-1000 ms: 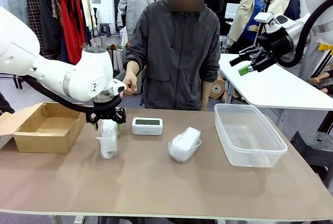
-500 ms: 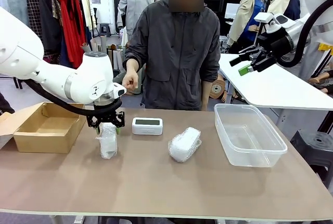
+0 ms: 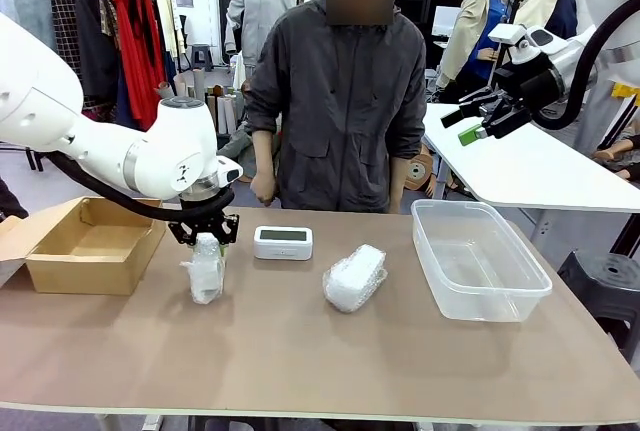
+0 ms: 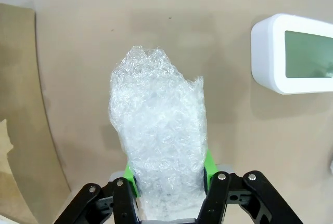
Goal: Separate and place wrapped and unwrapped clocks.
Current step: Pick up the Digital clock indicated by the person.
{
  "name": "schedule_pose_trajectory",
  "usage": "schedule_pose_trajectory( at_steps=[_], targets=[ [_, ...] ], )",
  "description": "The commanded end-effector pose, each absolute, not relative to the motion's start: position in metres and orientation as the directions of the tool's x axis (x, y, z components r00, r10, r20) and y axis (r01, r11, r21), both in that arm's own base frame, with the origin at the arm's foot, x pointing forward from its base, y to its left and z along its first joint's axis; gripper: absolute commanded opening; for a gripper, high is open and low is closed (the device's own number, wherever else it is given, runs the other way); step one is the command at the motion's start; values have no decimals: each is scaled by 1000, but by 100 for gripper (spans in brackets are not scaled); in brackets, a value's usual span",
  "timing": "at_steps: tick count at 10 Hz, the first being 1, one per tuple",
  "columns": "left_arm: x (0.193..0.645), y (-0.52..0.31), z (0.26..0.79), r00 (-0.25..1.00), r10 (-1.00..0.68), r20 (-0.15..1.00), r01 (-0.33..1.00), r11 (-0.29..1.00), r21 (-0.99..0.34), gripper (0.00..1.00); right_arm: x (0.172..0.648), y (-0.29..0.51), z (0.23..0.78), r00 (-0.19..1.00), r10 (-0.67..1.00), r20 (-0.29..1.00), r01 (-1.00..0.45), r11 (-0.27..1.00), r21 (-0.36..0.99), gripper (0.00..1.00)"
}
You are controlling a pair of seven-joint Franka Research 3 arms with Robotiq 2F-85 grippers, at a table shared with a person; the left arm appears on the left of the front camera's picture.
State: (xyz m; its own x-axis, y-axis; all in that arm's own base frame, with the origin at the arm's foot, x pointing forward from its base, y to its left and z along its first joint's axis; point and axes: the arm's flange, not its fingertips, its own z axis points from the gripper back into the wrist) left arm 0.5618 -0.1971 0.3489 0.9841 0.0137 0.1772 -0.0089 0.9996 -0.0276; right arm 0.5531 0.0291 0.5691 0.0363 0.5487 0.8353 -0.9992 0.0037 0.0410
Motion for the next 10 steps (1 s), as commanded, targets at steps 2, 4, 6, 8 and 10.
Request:
schedule_pose_trajectory(
  at_steps=[2,4,6,8,10],
  targets=[
    [554,-186,379,973,-28,230,28,1000,1,0,553,29,571,33,551,834,-999,3,38,100],
    [543,-180,431,954,-66,291,57,998,41,0,553,29,571,33,551,834,-999,3,38,100],
    [534,-179,500,935,-193,297,173,980,94,0,553,29,571,33,551,834,-999,3,38,100],
    [527,-179,560,918,-263,297,225,962,155,0,553,29,571,33,551,834,-999,3,38,100],
    [524,-183,607,900,-330,285,294,942,163,0,553,29,571,33,551,834,-999,3,38,100]
  ],
)
